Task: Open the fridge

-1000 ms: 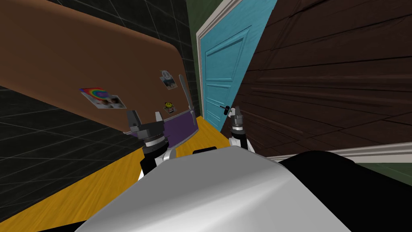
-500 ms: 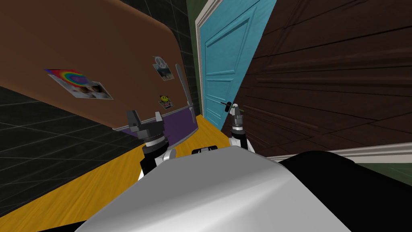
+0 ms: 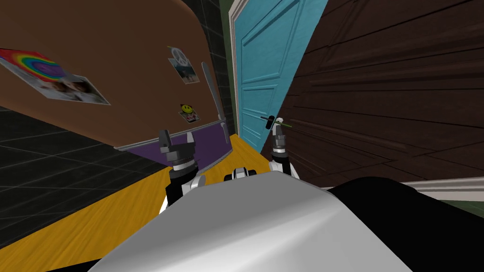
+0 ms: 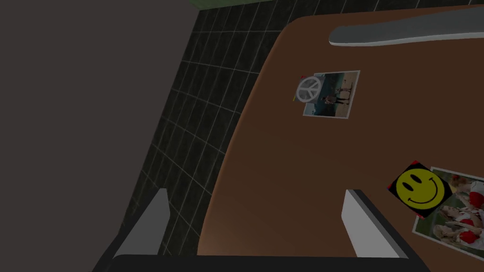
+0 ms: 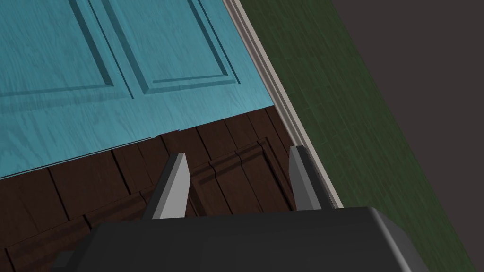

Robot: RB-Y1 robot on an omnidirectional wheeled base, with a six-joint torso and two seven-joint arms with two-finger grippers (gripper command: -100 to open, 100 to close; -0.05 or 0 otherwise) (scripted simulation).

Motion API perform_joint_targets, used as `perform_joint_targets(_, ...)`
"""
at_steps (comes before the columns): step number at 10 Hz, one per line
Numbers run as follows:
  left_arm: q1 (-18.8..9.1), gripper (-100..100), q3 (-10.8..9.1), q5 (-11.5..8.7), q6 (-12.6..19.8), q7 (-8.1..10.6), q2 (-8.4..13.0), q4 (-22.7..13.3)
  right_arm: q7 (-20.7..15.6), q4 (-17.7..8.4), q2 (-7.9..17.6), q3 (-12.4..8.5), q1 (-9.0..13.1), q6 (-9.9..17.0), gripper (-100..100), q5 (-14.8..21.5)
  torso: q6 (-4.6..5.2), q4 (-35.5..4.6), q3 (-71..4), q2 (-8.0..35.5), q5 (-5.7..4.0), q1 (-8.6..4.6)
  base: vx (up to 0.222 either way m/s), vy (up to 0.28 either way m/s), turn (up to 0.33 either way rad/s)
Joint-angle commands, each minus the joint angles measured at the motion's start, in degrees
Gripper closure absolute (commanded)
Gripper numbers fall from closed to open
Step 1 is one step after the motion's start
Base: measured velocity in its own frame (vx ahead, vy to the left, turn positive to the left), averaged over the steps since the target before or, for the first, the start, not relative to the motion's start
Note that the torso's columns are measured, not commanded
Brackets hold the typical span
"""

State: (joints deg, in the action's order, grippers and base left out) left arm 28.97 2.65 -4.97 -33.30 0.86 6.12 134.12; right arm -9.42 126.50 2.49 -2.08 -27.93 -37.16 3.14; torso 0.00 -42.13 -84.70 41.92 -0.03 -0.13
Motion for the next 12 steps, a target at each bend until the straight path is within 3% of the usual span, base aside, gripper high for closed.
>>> perform_joint_targets(1, -1.51, -100, -0.54, -2.0, 2.17, 1.05, 2.58, -3.32, 0.0, 0.0, 0.0, 0.0, -0.01, 0.0, 0, 0.0, 0.0, -0.03, -0.08, 0.0, -0.01, -0.03, 0.236, -0.09, 0.056)
perform_joint_targets(8, -4.58, -100, -2.0, -6.71, 6.69, 3.57, 1.55, -10.37, 0.0, 0.0, 0.0, 0.0, 0.0, 0.0, 0, 0.0, 0.0, -0.16, 0.14, 0.38, 0.04, 0.16, 0.194, -0.072, 0.036)
perform_joint_targets(12, -6.52, -100, -2.93, -9.69, 9.55, 5.17, 4.0, -14.83, 0.0, 0.0, 0.0, 0.0, -0.01, 0.0, 0, 0.0, 0.0, -0.14, 0.09, 0.3, 0.03, 0.13, 0.213, -0.103, 0.04)
